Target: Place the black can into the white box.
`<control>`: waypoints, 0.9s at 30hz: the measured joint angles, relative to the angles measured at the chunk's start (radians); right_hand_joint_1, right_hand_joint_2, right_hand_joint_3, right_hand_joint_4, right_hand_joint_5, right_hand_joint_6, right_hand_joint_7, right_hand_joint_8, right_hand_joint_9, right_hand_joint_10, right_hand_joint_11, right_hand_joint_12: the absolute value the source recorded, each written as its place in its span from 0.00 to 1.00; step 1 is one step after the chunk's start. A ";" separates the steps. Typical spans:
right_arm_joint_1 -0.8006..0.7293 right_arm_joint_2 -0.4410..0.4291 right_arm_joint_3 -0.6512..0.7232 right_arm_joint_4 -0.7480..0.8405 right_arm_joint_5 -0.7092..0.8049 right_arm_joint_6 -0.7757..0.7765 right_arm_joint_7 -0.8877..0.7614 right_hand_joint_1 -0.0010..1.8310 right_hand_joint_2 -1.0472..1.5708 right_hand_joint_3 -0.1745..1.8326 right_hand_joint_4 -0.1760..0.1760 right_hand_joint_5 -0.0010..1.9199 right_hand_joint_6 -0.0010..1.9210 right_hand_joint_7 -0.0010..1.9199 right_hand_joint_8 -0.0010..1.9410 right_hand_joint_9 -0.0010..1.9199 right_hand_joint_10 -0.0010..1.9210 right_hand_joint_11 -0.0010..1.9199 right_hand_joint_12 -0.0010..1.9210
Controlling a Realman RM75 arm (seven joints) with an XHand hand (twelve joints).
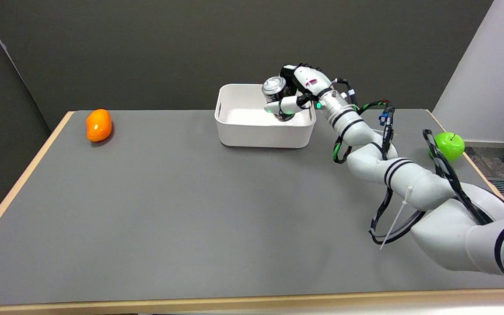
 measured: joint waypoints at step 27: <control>-0.066 0.031 -0.013 0.133 0.276 -0.011 0.020 0.08 0.65 0.56 0.42 0.00 0.05 0.00 0.00 0.00 0.00 0.00 0.04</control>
